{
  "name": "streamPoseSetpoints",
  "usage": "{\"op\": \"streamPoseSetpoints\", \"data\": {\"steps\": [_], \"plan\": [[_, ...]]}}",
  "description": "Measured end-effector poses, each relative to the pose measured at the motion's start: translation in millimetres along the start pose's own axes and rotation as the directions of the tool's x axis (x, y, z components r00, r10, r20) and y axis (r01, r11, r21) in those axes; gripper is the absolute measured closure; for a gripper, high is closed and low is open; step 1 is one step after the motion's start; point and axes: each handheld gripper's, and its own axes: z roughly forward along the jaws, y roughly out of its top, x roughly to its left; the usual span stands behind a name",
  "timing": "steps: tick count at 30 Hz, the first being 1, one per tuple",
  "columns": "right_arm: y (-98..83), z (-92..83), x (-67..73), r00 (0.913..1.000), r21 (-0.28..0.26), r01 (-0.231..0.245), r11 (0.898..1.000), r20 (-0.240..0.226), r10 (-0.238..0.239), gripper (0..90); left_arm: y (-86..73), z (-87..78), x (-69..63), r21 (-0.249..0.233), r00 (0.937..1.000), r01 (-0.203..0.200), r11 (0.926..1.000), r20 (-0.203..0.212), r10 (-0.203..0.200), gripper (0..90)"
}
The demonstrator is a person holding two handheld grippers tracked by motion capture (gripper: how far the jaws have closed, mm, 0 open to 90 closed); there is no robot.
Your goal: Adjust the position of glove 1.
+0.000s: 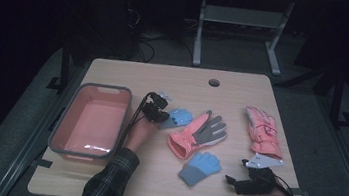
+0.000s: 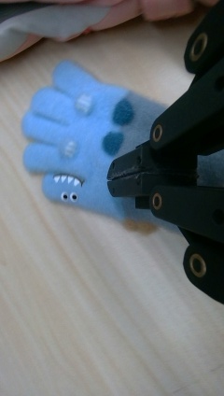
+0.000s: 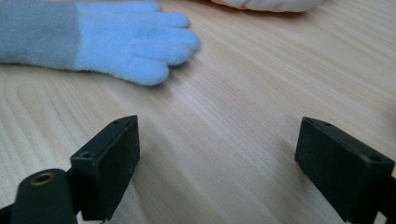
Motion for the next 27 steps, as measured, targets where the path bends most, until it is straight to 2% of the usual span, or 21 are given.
{"op": "streamPoseSetpoints", "data": {"steps": [6, 8, 9, 11, 15, 20, 22, 25, 27], "plan": [[0.0, 0.1, 0.1, 1.0, -0.001, 0.0, 1.0, 0.0, 0.0, 13.2, -13.0, -10.2, -15.2, 0.02, 0.9984, 0.001, 0.9998, 0.056, -0.002, 89.5], [0.0, 0.1, 0.1, 1.0, -0.001, 0.0, 1.0, 0.001, 0.0, 13.3, -15.6, -13.2, -18.1, 0.02, 0.9983, -0.019, 0.9996, 0.055, 0.018, 89.5], [0.0, 0.1, 0.1, 1.0, -0.001, 0.0, 1.0, 0.0, 0.0, 13.3, -15.9, -14.5, -18.2, 0.012, 0.9983, -0.016, 0.9998, 0.057, 0.015, 89.4], [0.0, 0.0, 0.1, 1.0, 0.0, 0.0, 1.0, 0.0, 0.0, 13.3, -14.7, -16.7, -17.8, -0.012, 0.9977, -0.009, 0.9999, 0.066, 0.01, 85.0], [0.1, 0.1, 0.2, 1.0, 0.0, -0.001, 1.0, 0.001, 0.001, 13.2, -9.5, -13.2, -18.6, -0.031, 0.9956, -0.026, 0.9992, 0.089, 0.028, 74.8], [0.0, 0.0, 0.2, 1.0, 0.0, -0.001, 1.0, 0.001, 0.001, 13.2, -11.2, -2.6, -17.1, -0.023, 0.9951, -0.026, 0.9994, 0.095, 0.028, 65.8], [0.0, 0.0, 0.2, 1.0, 0.0, -0.001, 1.0, 0.001, 0.001, 13.3, -12.6, -2.0, -17.5, -0.03, 0.9953, -0.032, 0.999, 0.09, 0.035, 67.6], [0.0, 0.0, 0.2, 1.0, 0.0, 0.0, 1.0, 0.001, 0.0, 13.2, -12.9, -2.0, -18.5, -0.028, 0.9944, -0.055, 0.9981, 0.089, 0.057, 81.6], [0.0, 0.1, 0.2, 1.0, 0.0, 0.0, 1.0, 0.001, 0.0, 13.2, -13.2, -2.0, -17.0, -0.031, 0.9948, -0.038, 0.9988, 0.094, 0.041, 84.5]]}}
